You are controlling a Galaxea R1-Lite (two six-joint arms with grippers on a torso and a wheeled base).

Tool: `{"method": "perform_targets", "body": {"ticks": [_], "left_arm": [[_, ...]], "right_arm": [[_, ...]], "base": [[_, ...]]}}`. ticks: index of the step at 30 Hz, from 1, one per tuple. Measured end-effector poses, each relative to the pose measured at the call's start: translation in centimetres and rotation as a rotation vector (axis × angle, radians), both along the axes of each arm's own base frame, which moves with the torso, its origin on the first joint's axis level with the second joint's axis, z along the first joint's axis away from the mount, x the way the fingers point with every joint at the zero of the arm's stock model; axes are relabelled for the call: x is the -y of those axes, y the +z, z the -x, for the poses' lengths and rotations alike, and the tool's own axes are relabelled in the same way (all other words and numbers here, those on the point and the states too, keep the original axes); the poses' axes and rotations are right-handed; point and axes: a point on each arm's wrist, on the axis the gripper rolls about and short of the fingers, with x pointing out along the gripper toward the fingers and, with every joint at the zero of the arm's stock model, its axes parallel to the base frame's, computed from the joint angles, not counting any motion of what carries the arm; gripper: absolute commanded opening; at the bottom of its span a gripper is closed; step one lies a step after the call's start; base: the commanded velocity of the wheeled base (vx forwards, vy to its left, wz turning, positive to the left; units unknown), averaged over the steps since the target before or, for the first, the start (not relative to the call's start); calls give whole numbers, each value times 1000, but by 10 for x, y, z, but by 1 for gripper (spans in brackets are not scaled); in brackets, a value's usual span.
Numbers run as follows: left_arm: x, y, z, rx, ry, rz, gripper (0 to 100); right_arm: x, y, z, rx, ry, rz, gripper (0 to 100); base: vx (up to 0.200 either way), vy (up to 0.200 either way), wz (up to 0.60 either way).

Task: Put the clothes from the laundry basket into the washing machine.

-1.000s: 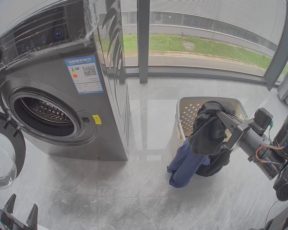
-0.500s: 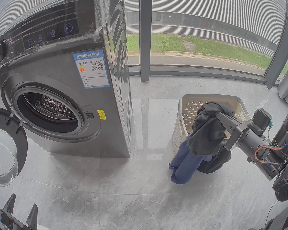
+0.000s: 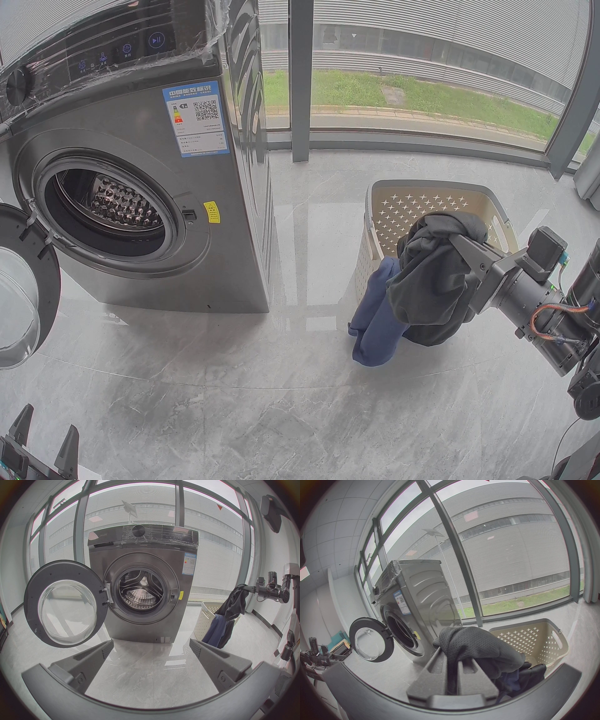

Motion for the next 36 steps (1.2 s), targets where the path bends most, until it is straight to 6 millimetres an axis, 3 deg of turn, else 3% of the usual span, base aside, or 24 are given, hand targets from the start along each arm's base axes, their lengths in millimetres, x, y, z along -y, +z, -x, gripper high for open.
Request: {"method": "perform_targets", "body": {"ticks": [24,30,36], "left_arm": [[0,0,0,0,-1,0,100],[0,0,0,0,-1,0,100],[0,0,0,0,0,0,100]], "right_arm": [[-1,0,0,-1,7,2,0],[-1,0,0,0,7,1,0],[-1,1,0,1,5,-1,0]], "base": [[0,200,0],[0,0,0],[-200,0,0]]}}
